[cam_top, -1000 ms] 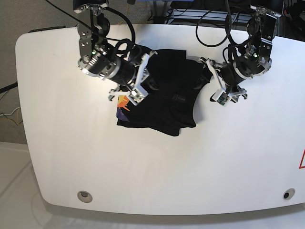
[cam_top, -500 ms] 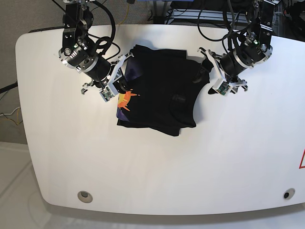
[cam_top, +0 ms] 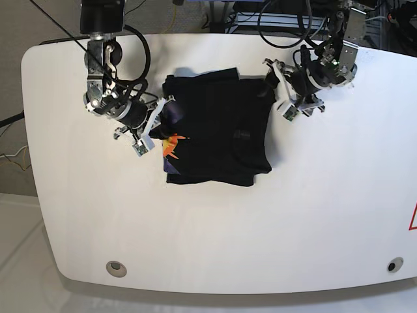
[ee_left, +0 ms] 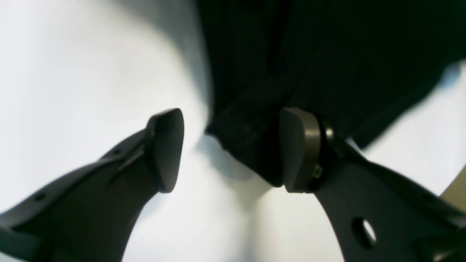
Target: Fold the T-shirt properly
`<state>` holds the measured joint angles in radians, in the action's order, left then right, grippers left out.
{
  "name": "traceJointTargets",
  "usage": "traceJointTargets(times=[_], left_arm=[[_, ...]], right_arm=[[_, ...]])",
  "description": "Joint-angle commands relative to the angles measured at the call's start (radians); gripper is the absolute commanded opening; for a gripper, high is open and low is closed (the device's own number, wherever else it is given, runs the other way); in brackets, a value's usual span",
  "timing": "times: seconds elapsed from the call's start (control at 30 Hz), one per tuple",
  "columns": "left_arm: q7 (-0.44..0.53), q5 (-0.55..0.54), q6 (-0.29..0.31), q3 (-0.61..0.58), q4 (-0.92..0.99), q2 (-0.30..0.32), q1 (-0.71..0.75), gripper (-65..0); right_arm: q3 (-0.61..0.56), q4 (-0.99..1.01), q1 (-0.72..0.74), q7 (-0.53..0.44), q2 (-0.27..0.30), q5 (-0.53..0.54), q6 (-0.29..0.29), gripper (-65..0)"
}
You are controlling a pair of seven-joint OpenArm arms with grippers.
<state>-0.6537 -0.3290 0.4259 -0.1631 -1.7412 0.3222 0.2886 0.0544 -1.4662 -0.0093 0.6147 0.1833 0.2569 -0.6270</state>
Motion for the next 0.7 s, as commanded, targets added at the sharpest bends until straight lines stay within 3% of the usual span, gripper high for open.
traceJointTargets(times=[0.0, 0.23, 0.5, 0.57, 0.67], left_arm=[[0.007, 0.011, -0.003, -0.01, 0.021, 0.002, -0.013, -26.0], [0.011, 0.016, -0.006, -0.004, 0.093, -0.013, -0.042, -27.2], [0.034, 0.025, -0.005, 0.025, 0.207, -0.056, -0.086, -33.7], [0.042, 0.032, -0.007, 0.024, 0.229, -0.066, -0.09, -37.7], [0.06, 0.053, -0.012, 0.001, 0.303, -0.084, -0.127, -51.0]], right_arm=[[-0.018, 0.058, 0.032, -0.016, 0.005, -0.011, 0.013, -59.1], [-0.064, 0.123, 0.056, -0.063, -0.003, -0.073, 0.016, -59.3], [-0.044, 0.11, 0.043, -0.118, -0.048, -0.348, 0.014, -60.1], [-0.035, 0.102, 0.034, -0.121, -0.058, -0.389, 0.016, -60.2], [-0.008, 0.089, 0.033, -0.119, -0.065, -0.41, 0.023, -60.8]])
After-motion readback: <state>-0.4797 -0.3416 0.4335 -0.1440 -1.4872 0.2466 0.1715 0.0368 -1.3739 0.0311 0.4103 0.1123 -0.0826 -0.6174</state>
